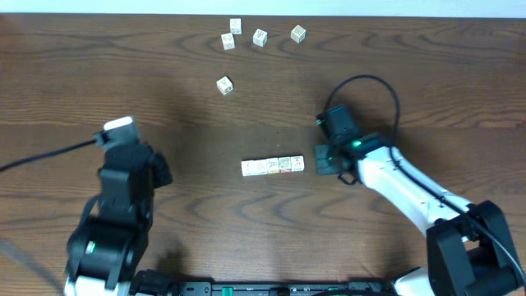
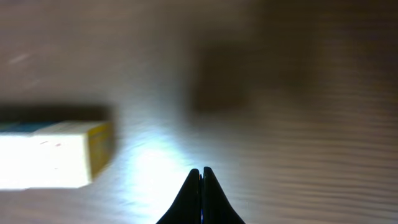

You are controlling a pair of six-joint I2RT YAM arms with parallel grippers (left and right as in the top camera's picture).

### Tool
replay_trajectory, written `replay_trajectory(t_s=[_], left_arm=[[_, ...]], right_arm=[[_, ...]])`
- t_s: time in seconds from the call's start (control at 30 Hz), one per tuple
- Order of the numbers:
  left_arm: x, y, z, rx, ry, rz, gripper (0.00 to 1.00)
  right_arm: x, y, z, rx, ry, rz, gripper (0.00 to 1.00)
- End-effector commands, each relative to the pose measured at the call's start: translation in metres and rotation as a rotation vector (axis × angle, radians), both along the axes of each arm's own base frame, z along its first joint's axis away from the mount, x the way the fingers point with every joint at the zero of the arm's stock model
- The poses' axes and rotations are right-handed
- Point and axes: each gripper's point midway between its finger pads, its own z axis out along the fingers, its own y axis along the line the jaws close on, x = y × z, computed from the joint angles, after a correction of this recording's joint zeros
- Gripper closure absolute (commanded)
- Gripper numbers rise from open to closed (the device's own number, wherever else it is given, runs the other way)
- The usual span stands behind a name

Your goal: Lift 5 blocks

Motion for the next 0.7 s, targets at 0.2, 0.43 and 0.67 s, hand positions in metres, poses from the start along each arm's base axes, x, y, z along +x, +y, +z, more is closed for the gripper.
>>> replay_trajectory(t_s=[0.2, 0.43, 0.67], left_arm=[[-0.037, 0.017, 0.056, -0.004, -0.226, 0.043, 0.49], [-0.044, 0.018, 0.061, -0.006, -0.251, 0.043, 0.28], [-0.045, 0.018, 0.06, -0.005, -0.247, 0.043, 0.25]], right_arm=[[0.066, -0.122, 0.086, -0.014, -0.353, -0.282, 0.59], [0.085, -0.155, 0.12, 0.021, -0.506, -0.365, 0.2], [0.098, -0.155, 0.136, 0.034, -0.591, -0.364, 0.01]])
